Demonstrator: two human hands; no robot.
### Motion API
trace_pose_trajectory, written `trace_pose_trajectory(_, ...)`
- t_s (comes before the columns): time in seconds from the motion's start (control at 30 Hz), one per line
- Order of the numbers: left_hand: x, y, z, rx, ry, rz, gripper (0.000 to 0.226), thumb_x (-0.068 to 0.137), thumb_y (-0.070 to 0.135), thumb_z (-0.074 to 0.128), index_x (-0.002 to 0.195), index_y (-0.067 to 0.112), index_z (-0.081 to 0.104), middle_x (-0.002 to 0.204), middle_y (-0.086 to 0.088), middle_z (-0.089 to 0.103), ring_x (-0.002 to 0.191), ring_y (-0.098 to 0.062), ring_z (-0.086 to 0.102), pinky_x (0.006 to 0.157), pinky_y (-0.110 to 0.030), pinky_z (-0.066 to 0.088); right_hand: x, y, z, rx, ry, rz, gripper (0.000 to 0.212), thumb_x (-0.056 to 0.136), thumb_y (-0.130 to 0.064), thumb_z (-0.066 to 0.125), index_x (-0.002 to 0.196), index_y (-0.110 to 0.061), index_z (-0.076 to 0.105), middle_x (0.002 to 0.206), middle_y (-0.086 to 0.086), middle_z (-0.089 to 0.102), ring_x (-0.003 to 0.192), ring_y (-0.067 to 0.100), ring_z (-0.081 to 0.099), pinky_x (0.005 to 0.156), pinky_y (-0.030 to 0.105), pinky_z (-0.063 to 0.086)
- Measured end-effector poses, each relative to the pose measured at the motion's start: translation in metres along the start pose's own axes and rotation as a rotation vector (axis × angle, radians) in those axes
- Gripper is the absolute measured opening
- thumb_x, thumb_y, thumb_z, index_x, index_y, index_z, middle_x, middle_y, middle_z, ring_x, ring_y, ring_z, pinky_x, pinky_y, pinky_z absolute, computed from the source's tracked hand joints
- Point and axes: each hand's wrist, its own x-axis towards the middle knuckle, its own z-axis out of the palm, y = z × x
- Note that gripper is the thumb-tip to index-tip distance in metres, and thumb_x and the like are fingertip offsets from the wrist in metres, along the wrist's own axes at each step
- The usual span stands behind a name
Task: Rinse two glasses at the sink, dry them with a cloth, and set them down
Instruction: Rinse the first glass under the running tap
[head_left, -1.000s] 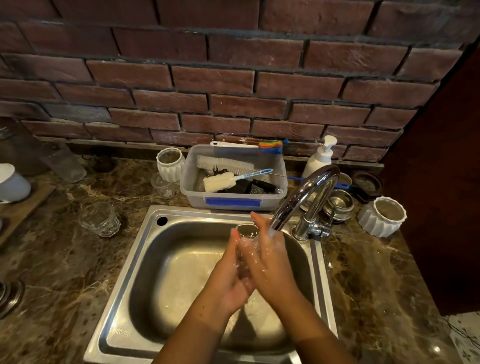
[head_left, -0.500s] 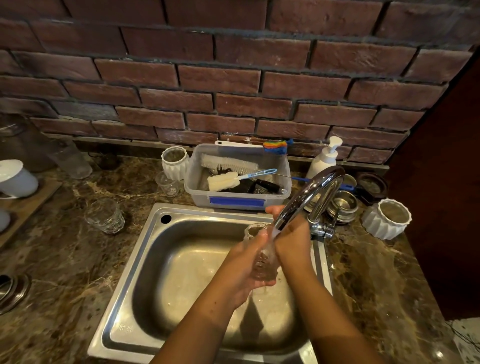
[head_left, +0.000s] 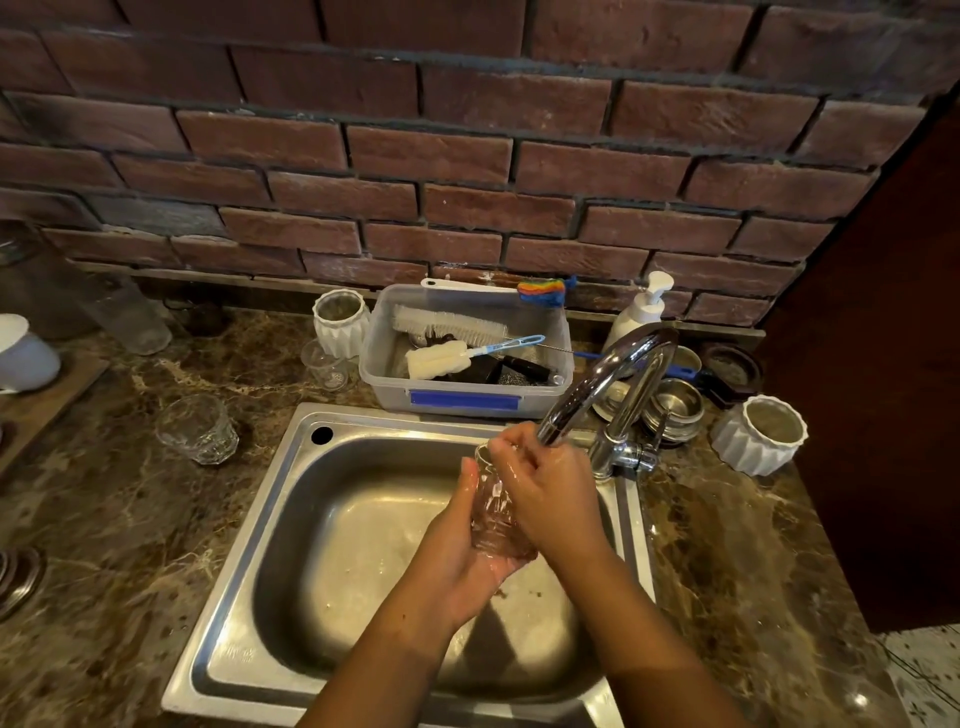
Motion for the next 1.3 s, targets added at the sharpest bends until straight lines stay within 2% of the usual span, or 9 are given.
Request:
trace_pose_trajectory(0.13, 0.0, -0.008, -0.009, 0.078, 0.021, -0.02, 0.064, 0.089, 0.056, 0.053, 0.125, 0.006, 0.069, 0.116, -0.022, 0.074, 0.092, -0.028, 0.077, 0.078, -0.04, 0.06, 0.012, 0.013, 0.007, 0.345, 0.051, 0.298, 0.026, 0.096, -0.026, 0.065, 0.072, -0.023, 0.07, 0.068, -0.008, 0.074, 0.07, 0.006, 0.071, 0.063, 0.021, 0.052)
trace_pose_trajectory(0.3, 0.001, 0.003, -0.011, 0.292, -0.043, -0.102, 0.059, 0.094, 0.055, 0.053, 0.13, 0.01, 0.063, 0.116, -0.025, 0.074, 0.098, -0.042, 0.075, 0.077, -0.049, 0.062, 0.016, 0.025, 0.001, 0.412, 0.117, 0.277, 0.033, 0.095, 0.006, 0.057, 0.081, -0.02, 0.07, 0.069, -0.008, 0.069, 0.073, 0.012, 0.065, 0.071, 0.035, 0.05)
trace_pose_trajectory(0.5, 0.005, -0.003, 0.006, 0.339, 0.008, 0.018, 0.044, 0.084, 0.055, 0.073, 0.114, 0.023, 0.077, 0.099, -0.014, 0.077, 0.078, -0.025, 0.075, 0.06, -0.034, 0.057, 0.003, 0.011, 0.008, 0.451, 0.116, 0.357, 0.023, 0.1, -0.014, 0.057, 0.092, -0.033, 0.067, 0.075, -0.012, 0.072, 0.082, 0.011, 0.066, 0.067, 0.03, 0.049)
trace_pose_trajectory(0.67, 0.0, -0.006, 0.0, 0.117, 0.079, -0.008, 0.052, 0.086, 0.05, 0.069, 0.12, 0.011, 0.075, 0.128, -0.021, 0.07, 0.121, -0.035, 0.067, 0.102, -0.044, 0.044, -0.011, 0.017, 0.014, 0.458, -0.068, 0.522, 0.032, 0.083, -0.067, 0.057, 0.098, -0.038, 0.057, 0.096, -0.006, 0.068, 0.09, 0.011, 0.067, 0.072, 0.033, 0.054)
trace_pose_trajectory(0.87, -0.004, 0.001, 0.004, 0.424, 0.087, 0.143, 0.045, 0.095, 0.057, 0.051, 0.111, 0.025, 0.078, 0.117, -0.016, 0.075, 0.111, -0.033, 0.071, 0.096, -0.047, 0.053, -0.026, 0.031, -0.001, 0.916, -0.214, 0.661, 0.066, 0.077, -0.047, 0.08, 0.128, -0.008, 0.064, 0.118, 0.017, 0.073, 0.113, 0.034, 0.068, 0.104, 0.053, 0.05)
trace_pose_trajectory(0.97, -0.001, 0.006, 0.01, 0.577, 0.167, 0.199, 0.055, 0.103, 0.058, 0.033, 0.119, 0.022, 0.071, 0.109, -0.011, 0.078, 0.103, -0.028, 0.075, 0.097, -0.05, 0.058, -0.032, 0.029, -0.002, 1.053, -0.205, 0.638, 0.063, 0.078, -0.033, 0.081, 0.13, -0.004, 0.062, 0.12, 0.021, 0.071, 0.114, 0.037, 0.068, 0.103, 0.059, 0.048)
trace_pose_trajectory(1.07, 0.007, 0.005, 0.014, 0.826, 0.318, 0.246, 0.054, 0.108, 0.052, 0.026, 0.103, 0.024, 0.071, 0.093, -0.004, 0.076, 0.085, -0.016, 0.073, 0.061, -0.023, 0.058, -0.039, 0.026, 0.005, 1.078, -0.148, 0.643, 0.052, 0.084, -0.028, 0.071, 0.13, -0.006, 0.063, 0.122, 0.022, 0.071, 0.114, 0.036, 0.069, 0.099, 0.054, 0.052)
trace_pose_trajectory(1.17, 0.008, 0.004, 0.007, 1.079, 0.409, 0.314, 0.052, 0.109, 0.047, 0.029, 0.08, 0.026, 0.067, 0.078, 0.008, 0.068, 0.077, -0.004, 0.065, 0.06, -0.02, 0.044, -0.039, 0.025, 0.006, 1.013, -0.109, 0.658, 0.055, 0.079, -0.033, 0.073, 0.126, -0.007, 0.066, 0.119, 0.021, 0.072, 0.11, 0.035, 0.07, 0.09, 0.047, 0.057)
trace_pose_trajectory(1.3, 0.013, 0.002, -0.004, 1.076, 0.429, 0.363, 0.038, 0.108, 0.037, 0.039, 0.093, 0.023, 0.071, 0.092, -0.002, 0.07, 0.083, -0.01, 0.067, 0.057, -0.016, 0.045, -0.037, 0.029, 0.0, 1.009, -0.188, 0.868, 0.05, 0.079, -0.04, 0.074, 0.12, -0.011, 0.071, 0.114, 0.017, 0.075, 0.105, 0.034, 0.073, 0.086, 0.047, 0.059)
